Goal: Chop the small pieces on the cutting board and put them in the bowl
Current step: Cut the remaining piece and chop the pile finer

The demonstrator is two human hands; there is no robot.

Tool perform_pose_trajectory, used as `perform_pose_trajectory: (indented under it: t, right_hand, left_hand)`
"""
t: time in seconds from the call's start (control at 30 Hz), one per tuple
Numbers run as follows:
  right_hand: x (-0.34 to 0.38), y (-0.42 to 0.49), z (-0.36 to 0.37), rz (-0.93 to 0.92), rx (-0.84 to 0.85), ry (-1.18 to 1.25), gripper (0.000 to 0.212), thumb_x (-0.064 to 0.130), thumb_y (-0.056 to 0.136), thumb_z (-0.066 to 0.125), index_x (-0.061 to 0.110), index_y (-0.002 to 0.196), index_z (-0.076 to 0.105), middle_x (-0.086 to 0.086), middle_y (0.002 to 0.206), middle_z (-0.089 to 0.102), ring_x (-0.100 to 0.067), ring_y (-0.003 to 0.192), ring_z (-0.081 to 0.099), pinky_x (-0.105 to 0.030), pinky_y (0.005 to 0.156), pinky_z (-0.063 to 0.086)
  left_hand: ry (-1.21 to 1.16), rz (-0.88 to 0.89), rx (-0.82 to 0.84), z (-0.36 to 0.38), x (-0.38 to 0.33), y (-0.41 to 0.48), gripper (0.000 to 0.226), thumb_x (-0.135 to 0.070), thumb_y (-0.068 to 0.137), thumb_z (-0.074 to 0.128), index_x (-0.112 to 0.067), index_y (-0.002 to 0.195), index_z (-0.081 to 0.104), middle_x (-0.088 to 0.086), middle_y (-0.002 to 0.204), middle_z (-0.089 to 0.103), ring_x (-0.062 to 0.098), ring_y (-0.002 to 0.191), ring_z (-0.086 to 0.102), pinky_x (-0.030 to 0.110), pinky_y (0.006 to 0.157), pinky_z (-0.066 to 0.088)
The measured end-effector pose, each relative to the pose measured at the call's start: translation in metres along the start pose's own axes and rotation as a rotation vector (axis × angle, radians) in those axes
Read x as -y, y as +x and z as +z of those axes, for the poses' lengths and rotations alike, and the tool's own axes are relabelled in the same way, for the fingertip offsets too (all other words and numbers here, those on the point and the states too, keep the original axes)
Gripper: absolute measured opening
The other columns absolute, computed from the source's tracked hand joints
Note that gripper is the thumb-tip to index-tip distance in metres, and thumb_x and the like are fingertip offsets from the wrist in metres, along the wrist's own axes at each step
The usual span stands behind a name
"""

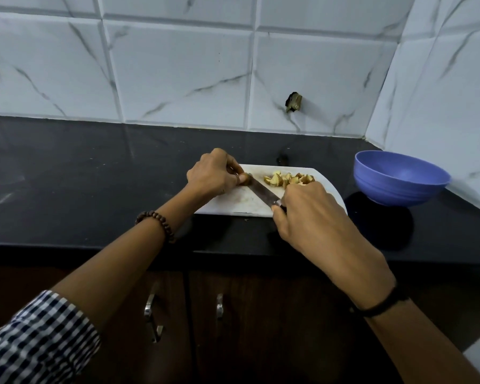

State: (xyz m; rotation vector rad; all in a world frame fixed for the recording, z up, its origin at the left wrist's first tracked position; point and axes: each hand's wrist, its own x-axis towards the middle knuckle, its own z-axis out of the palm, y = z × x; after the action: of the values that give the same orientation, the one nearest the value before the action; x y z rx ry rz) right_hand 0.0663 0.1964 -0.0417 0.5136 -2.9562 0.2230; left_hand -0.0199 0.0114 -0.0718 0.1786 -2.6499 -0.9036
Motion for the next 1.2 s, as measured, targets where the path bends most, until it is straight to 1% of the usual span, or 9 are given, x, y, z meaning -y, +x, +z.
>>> perform_pose_trajectory:
  t: [0.1, 0.23, 0.4, 0.53, 0.67, 0.73, 0.9, 1.0, 1.2]
  right_hand:
    - [-0.007, -0.004, -0.009, -0.005, -0.021, -0.026, 0.026, 0.032, 0.099, 0.055, 0.012, 0.113, 0.063, -0.002, 0.081, 0.045, -0.017, 0.073, 0.053, -0.028, 0.058, 0.041]
    - [-0.024, -0.01, -0.023, -0.04, -0.087, 0.021, 0.03, 0.037, 0.095, 0.058, 0.014, 0.111, 0.069, -0.004, 0.089, 0.06, -0.016, 0.07, 0.058, -0.028, 0.055, 0.044]
    - [-0.035, -0.012, -0.031, -0.014, -0.1, 0.123, 0.03, 0.038, 0.095, 0.058, 0.017, 0.112, 0.073, -0.004, 0.092, 0.067, -0.009, 0.062, 0.054, -0.021, 0.045, 0.031]
    - [-0.039, -0.01, -0.021, 0.031, -0.164, 0.164, 0.034, 0.043, 0.095, 0.057, 0.018, 0.111, 0.073, -0.004, 0.092, 0.065, -0.01, 0.066, 0.054, -0.023, 0.046, 0.031]
    - [-0.043, -0.004, -0.014, 0.046, -0.232, 0.206, 0.033, 0.044, 0.093, 0.056, 0.02, 0.105, 0.075, -0.006, 0.101, 0.067, -0.016, 0.078, 0.059, -0.03, 0.056, 0.045]
    - [-0.042, -0.001, -0.011, 0.036, -0.259, 0.228, 0.032, 0.042, 0.094, 0.056, 0.018, 0.102, 0.076, -0.005, 0.101, 0.07, -0.015, 0.079, 0.06, -0.031, 0.063, 0.05]
    - [-0.042, 0.003, -0.005, 0.069, -0.28, 0.244, 0.031, 0.04, 0.094, 0.057, 0.018, 0.104, 0.076, -0.006, 0.087, 0.066, -0.014, 0.069, 0.058, -0.027, 0.05, 0.041]
    - [-0.043, 0.003, -0.003, 0.084, -0.26, 0.252, 0.029, 0.039, 0.094, 0.057, 0.019, 0.104, 0.076, -0.004, 0.085, 0.064, -0.013, 0.065, 0.056, -0.024, 0.046, 0.036]
    - [-0.047, 0.001, -0.003, 0.082, -0.248, 0.258, 0.03, 0.04, 0.094, 0.058, 0.02, 0.111, 0.073, -0.006, 0.092, 0.065, -0.01, 0.067, 0.055, -0.021, 0.048, 0.035]
  left_hand:
    - [0.056, 0.019, -0.008, 0.002, -0.004, -0.003, 0.019, -0.035, 0.088, 0.071, -0.027, 0.105, 0.075, -0.008, 0.105, 0.069, 0.013, 0.098, 0.058, 0.033, 0.072, 0.045]
    - [0.033, -0.01, 0.001, -0.001, 0.0, -0.001, 0.013, -0.029, 0.089, 0.07, -0.026, 0.1, 0.077, -0.004, 0.107, 0.068, 0.015, 0.095, 0.059, 0.039, 0.078, 0.055]
    - [-0.062, -0.07, 0.006, -0.011, 0.014, 0.005, 0.006, -0.026, 0.089, 0.07, -0.023, 0.092, 0.074, 0.001, 0.089, 0.069, 0.019, 0.077, 0.064, 0.036, 0.07, 0.056]
    - [0.0, -0.09, 0.009, -0.019, 0.02, 0.015, 0.011, -0.025, 0.088, 0.069, -0.024, 0.098, 0.075, 0.002, 0.096, 0.07, 0.019, 0.093, 0.063, 0.04, 0.084, 0.056]
    - [0.117, -0.089, 0.014, -0.022, 0.022, 0.023, 0.02, -0.031, 0.088, 0.069, -0.024, 0.106, 0.072, 0.0, 0.11, 0.069, 0.021, 0.103, 0.062, 0.04, 0.086, 0.053]
    - [0.169, -0.035, -0.063, -0.02, 0.016, 0.021, 0.023, -0.03, 0.088, 0.067, -0.025, 0.11, 0.071, -0.005, 0.109, 0.068, 0.02, 0.105, 0.062, 0.035, 0.079, 0.048]
    - [0.298, 0.255, -0.091, -0.008, -0.005, 0.01, 0.023, -0.048, 0.091, 0.062, -0.033, 0.104, 0.073, -0.015, 0.098, 0.069, 0.012, 0.09, 0.065, 0.03, 0.068, 0.05]
    - [0.378, 0.256, -0.03, 0.0, -0.013, 0.011, 0.033, -0.058, 0.083, 0.066, -0.03, 0.1, 0.074, -0.011, 0.095, 0.071, 0.014, 0.085, 0.064, 0.032, 0.071, 0.054]
    - [0.279, 0.264, 0.101, -0.004, -0.019, 0.007, 0.021, -0.048, 0.081, 0.073, -0.036, 0.098, 0.075, -0.017, 0.089, 0.067, 0.008, 0.086, 0.06, 0.026, 0.064, 0.041]
